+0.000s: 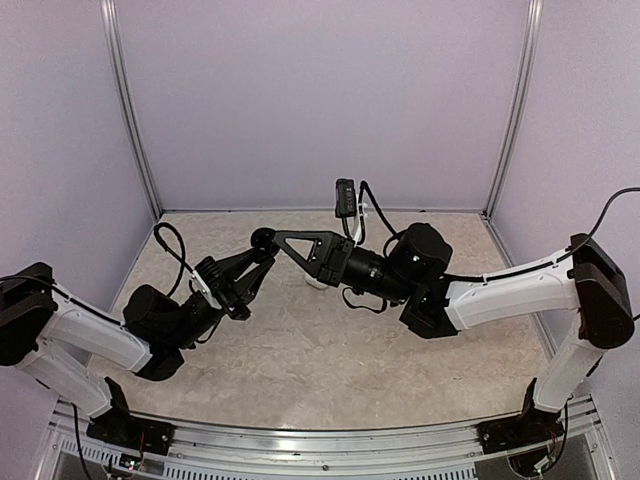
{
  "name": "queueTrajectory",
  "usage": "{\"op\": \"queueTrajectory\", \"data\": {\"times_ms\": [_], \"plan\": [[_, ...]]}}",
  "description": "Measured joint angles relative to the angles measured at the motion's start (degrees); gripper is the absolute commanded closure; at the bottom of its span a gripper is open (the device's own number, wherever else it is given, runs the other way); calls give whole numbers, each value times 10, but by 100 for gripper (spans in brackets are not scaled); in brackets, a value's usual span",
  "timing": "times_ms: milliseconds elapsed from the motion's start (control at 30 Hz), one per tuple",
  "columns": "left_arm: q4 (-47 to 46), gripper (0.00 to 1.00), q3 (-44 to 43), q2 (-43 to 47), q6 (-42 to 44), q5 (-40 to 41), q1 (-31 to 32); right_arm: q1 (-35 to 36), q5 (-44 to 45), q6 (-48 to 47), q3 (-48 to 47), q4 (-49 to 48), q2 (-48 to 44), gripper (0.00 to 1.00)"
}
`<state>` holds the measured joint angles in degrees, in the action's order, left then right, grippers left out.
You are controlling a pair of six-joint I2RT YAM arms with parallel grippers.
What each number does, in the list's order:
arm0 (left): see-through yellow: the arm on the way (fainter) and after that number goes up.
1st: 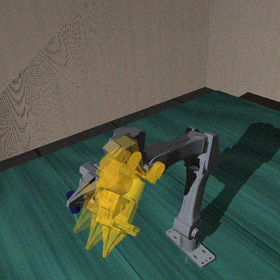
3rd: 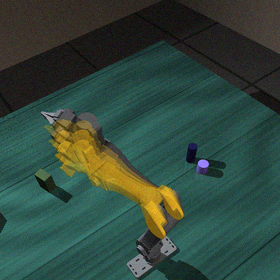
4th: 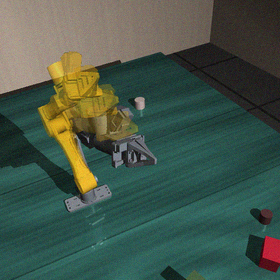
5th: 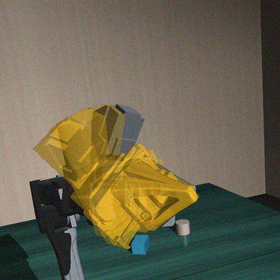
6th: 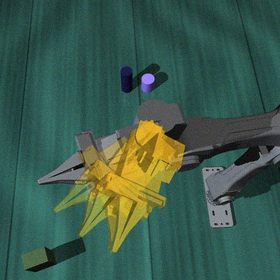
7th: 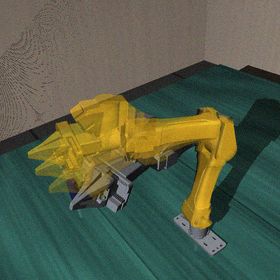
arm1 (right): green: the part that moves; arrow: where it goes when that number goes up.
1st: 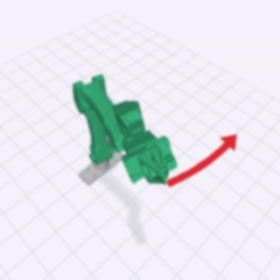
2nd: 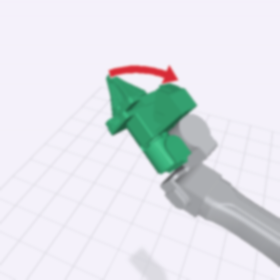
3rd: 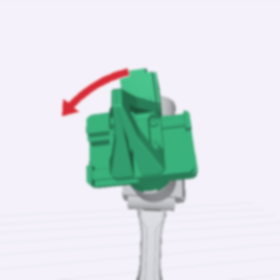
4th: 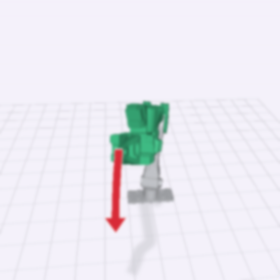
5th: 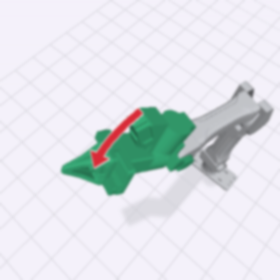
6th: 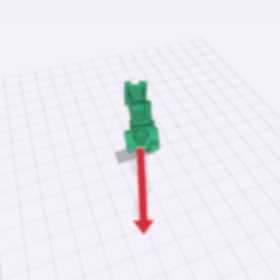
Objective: Insert the wireless bluetooth earbuds into the charging case
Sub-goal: Insert the left earbud into the left side groove of the charging case.
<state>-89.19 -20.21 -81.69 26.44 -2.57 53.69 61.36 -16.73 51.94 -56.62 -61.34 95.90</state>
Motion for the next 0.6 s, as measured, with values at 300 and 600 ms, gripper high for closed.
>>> {"op": "queueTrajectory", "data": {"times_ms": [300,600], "plan": [[0,97,0,2,0,0,0,0,3,0,0,-29,12,99],[1,97,0,3,-4,-1,0,0,7,3,0,-51,36,98]]}}
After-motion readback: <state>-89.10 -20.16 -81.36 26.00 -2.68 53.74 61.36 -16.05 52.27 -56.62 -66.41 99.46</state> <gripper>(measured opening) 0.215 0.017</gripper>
